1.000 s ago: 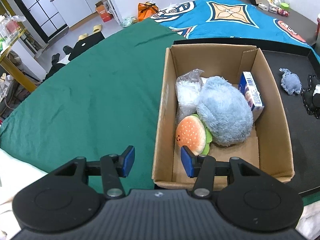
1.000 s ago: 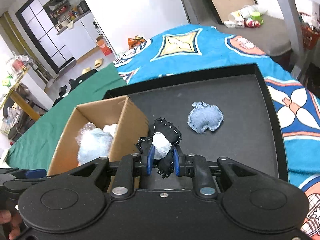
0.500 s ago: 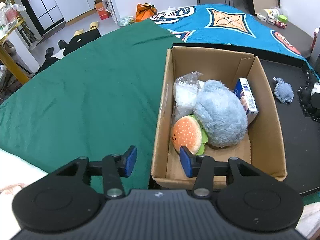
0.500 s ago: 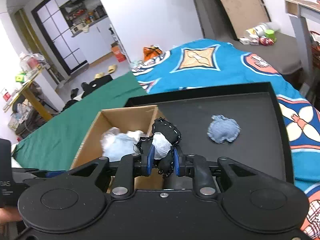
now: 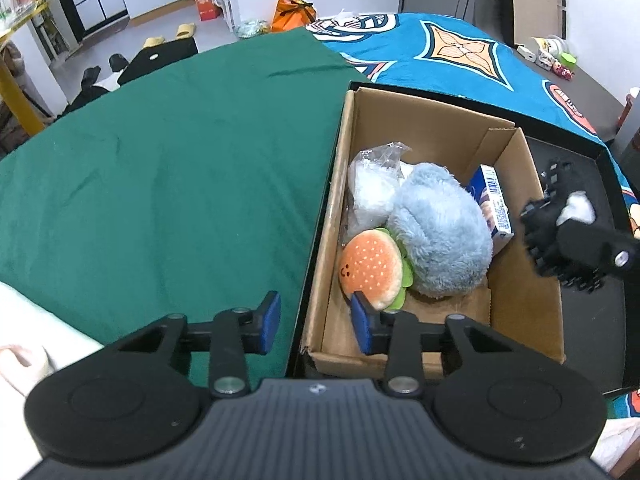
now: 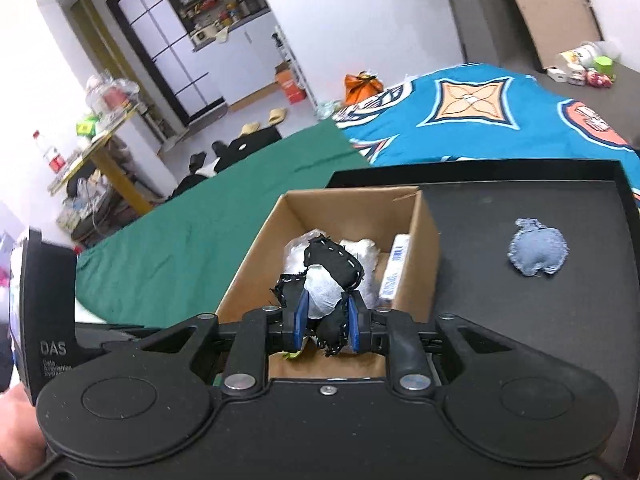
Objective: Organize soft objects
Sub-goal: 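Carry the black-and-white item with the right gripper into the box and release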
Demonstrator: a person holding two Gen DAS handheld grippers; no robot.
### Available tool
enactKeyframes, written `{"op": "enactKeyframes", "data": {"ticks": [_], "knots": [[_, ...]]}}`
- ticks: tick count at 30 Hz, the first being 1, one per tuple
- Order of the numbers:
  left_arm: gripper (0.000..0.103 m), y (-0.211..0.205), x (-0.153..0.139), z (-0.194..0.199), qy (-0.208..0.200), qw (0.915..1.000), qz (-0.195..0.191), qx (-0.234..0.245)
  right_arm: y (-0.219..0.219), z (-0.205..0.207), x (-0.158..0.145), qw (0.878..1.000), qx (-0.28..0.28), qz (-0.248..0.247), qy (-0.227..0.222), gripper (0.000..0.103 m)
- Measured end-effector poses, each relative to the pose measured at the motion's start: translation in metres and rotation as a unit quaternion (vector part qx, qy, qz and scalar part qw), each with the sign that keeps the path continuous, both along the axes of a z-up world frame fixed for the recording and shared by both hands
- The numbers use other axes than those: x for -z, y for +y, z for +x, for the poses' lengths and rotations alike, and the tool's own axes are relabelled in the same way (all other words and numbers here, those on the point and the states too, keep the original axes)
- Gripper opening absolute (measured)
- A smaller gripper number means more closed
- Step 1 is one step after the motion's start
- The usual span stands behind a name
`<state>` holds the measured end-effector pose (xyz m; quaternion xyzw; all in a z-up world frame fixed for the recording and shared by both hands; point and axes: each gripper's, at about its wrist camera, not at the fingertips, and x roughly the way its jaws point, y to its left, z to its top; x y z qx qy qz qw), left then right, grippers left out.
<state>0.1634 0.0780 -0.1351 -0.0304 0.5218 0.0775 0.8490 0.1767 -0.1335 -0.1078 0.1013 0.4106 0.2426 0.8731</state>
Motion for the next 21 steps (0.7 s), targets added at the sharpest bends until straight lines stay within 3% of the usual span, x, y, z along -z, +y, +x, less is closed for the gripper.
{"op": "enactKeyframes", "data": {"ticks": [7, 11, 14, 15, 16, 21], "knots": [[0.01, 0.006, 0.004, -0.001, -0.002, 0.9999, -0.015, -0.004, 0.021, -0.004, 0.007, 1.0, -0.016, -0.022, 0.006, 0.022], [0.009, 0.009, 0.004, -0.002, -0.006, 0.9996, -0.026, -0.002, 0.033, -0.006, 0.002, 0.999, -0.027, -0.026, 0.001, 0.023], [0.009, 0.013, 0.003, -0.004, -0.008, 0.9993, -0.036, -0.005, 0.039, -0.007, 0.001, 0.999, -0.034, -0.024, -0.002, 0.037], [0.009, 0.013, 0.003, -0.004, -0.009, 0.9992, -0.037, -0.004, 0.04, -0.008, 0.002, 0.999, -0.035, -0.022, -0.004, 0.049], [0.009, 0.013, 0.002, -0.005, -0.01, 0.9992, -0.038, -0.003, 0.041, -0.007, 0.003, 0.999, -0.037, -0.021, -0.005, 0.054], [0.01, 0.009, 0.0, -0.007, -0.011, 0.9996, -0.026, -0.001, 0.033, -0.009, 0.004, 0.999, -0.026, -0.03, -0.006, 0.054]]}}
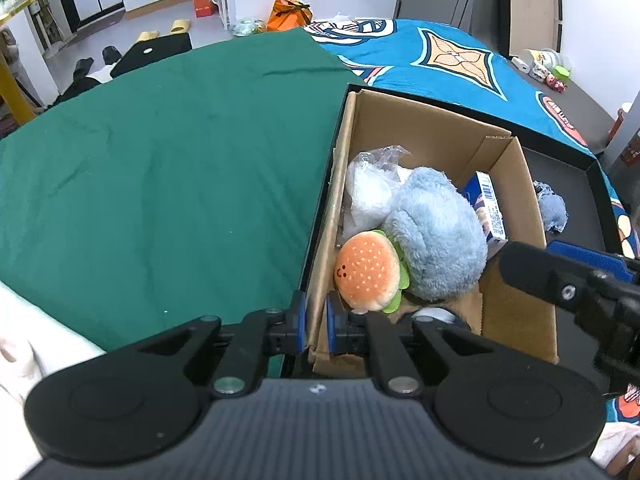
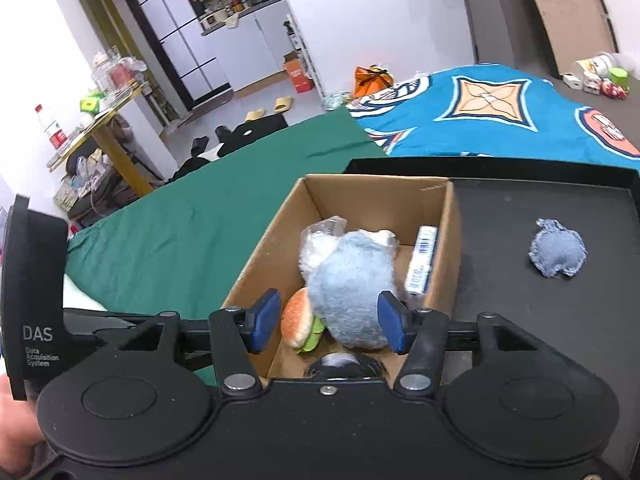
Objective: Organize soft objects
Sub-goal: 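Carry the black-and-white item with the right gripper into the box and release, then move the right gripper down onto the denim plush and close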
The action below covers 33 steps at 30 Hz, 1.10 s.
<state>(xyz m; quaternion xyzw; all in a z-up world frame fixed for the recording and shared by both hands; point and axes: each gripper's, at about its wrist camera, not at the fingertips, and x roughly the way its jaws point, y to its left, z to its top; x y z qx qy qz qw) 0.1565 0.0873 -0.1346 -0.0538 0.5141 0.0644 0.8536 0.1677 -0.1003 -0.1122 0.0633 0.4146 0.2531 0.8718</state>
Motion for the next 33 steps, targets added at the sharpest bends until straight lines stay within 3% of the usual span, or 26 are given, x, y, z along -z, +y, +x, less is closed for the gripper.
{"op": "enactKeyframes", "data": {"ticks": [15, 26, 33], "knots": [[0.016, -0.013, -0.006, 0.004, -0.006, 0.9988, 0.048, 0.005, -0.032, 0.006, 0.002, 0.999, 0.046, -0.005, -0.006, 0.056], [0.042, -0.022, -0.012, 0.009, -0.01, 0.9982, 0.059, -0.008, -0.062, 0.017, -0.015, 0.999, 0.02, -0.039, -0.012, 0.061], [0.056, -0.034, -0.013, 0.015, -0.009, 0.9971, 0.075, -0.011, -0.085, 0.036, -0.016, 0.998, 0.016, -0.057, -0.004, 0.073]]}}
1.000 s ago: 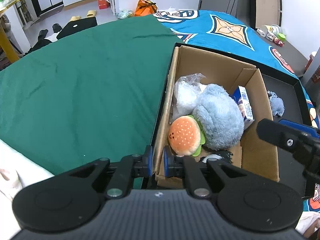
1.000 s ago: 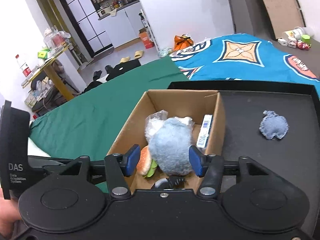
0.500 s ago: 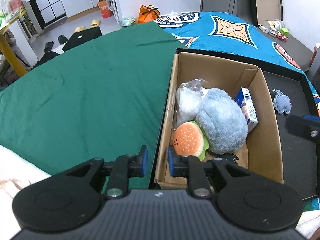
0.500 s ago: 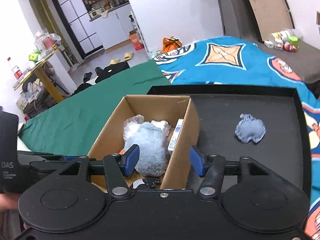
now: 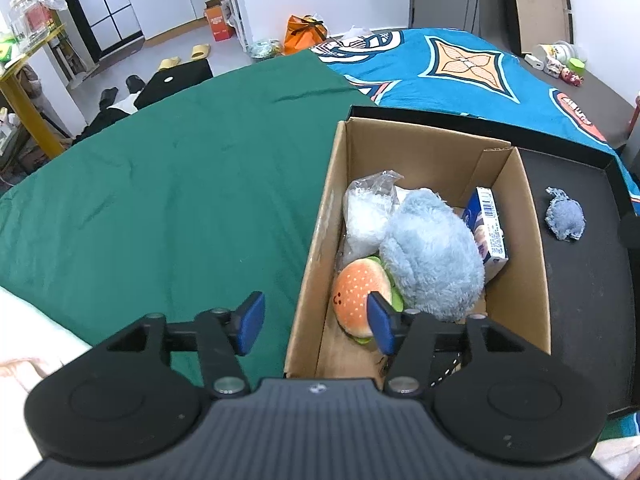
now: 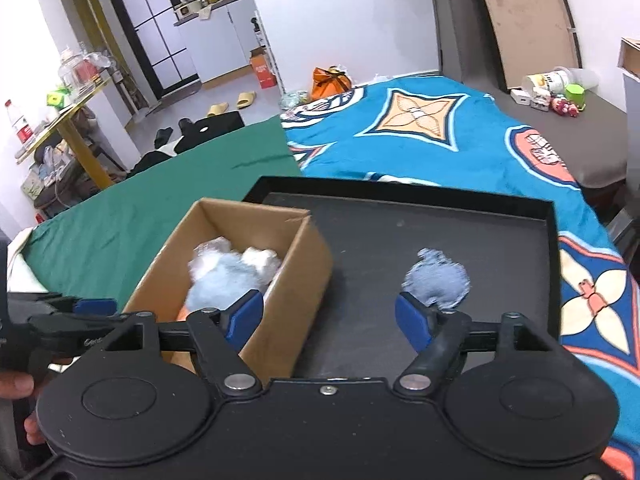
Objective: Organize soft objects
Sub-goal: 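Move the right gripper down onto the denim plush and close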
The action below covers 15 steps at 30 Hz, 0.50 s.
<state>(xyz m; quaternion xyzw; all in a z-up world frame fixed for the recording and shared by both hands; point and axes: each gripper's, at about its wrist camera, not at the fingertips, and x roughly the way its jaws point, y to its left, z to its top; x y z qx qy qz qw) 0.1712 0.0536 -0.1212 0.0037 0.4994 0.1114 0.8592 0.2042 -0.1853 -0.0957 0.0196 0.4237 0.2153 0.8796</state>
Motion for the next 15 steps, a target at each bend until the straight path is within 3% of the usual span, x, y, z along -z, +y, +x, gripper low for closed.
{"op": "enactKeyframes", "data": {"ticks": [9, 15], "knots": [[0.057, -0.012, -0.001, 0.011, -0.001, 0.9998, 0.014, -0.012, -0.027, 0.039, -0.001, 1.0, -0.006, -0.027, -0.008, 0.076], [0.057, -0.021, 0.003, 0.018, 0.008, 0.9993, 0.036, -0.001, -0.045, 0.062, 0.033, 1.0, 0.013, -0.018, 0.001, 0.07]]}}
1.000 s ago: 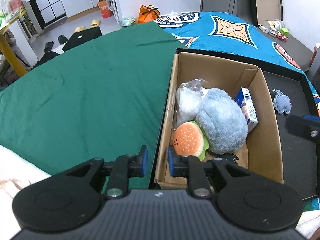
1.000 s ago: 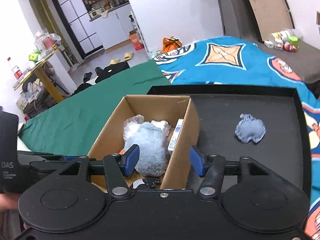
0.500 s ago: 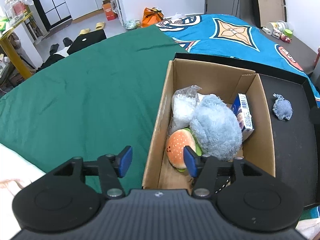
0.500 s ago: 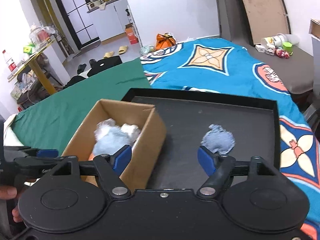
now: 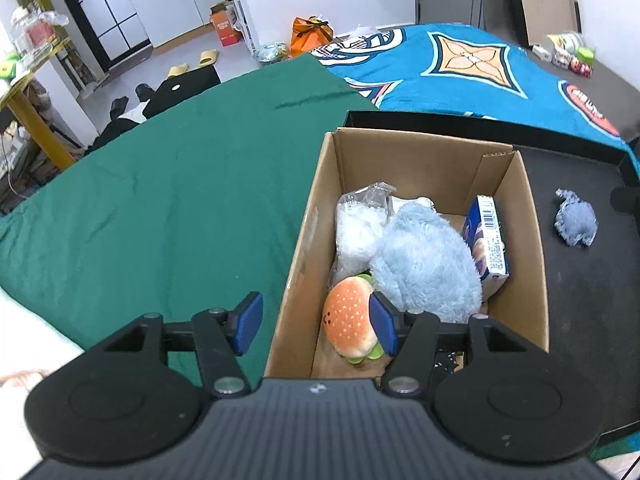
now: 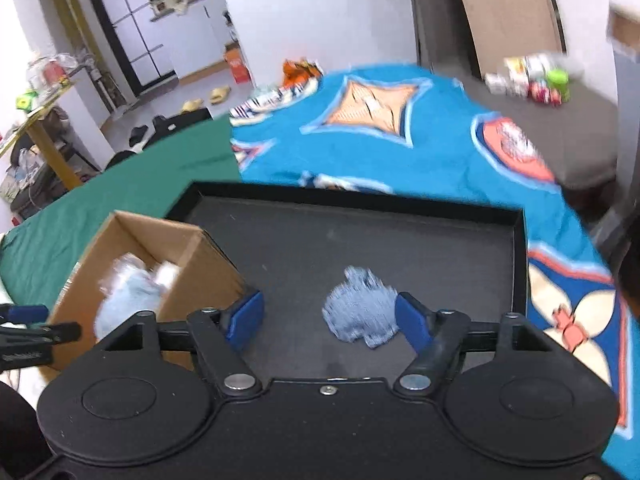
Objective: Organize soft objects
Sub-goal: 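Move the right gripper down onto the denim plush and close, then carry the denim plush with the right gripper into the box and release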
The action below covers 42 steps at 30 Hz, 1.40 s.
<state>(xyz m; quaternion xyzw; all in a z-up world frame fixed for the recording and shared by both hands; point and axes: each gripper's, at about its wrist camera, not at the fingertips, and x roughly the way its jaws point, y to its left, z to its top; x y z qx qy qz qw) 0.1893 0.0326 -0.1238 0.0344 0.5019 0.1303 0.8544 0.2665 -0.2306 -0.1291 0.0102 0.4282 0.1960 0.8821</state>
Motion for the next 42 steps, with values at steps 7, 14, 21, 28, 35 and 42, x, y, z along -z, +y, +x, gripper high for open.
{"op": "enactKeyframes", "data": {"ticks": [7, 14, 21, 28, 35, 42], "knots": [[0.057, -0.008, 0.007, 0.012, 0.017, 0.9996, 0.022, 0.0, -0.015, 0.011, 0.033, 0.999, 0.003, 0.008, 0.035, 0.068], [0.057, -0.017, 0.018, 0.026, 0.034, 0.9983, 0.047, -0.004, -0.015, 0.024, 0.054, 0.999, 0.004, 0.017, 0.045, 0.064], [0.057, -0.021, 0.023, 0.032, 0.046, 0.9968, 0.064, -0.009, -0.012, 0.038, 0.073, 0.999, 0.003, 0.01, 0.043, 0.059], [0.057, -0.022, 0.025, 0.033, 0.053, 0.9962, 0.069, -0.007, -0.009, 0.038, 0.08, 0.999, -0.006, -0.007, 0.049, 0.045], [0.057, -0.02, 0.019, 0.031, 0.051, 0.9965, 0.067, -0.004, -0.015, 0.035, 0.072, 0.997, 0.006, -0.004, 0.071, 0.042], [0.057, -0.013, 0.013, 0.021, 0.046, 0.9975, 0.055, -0.003, -0.02, 0.025, 0.051, 0.997, 0.019, 0.015, 0.067, 0.042]]}}
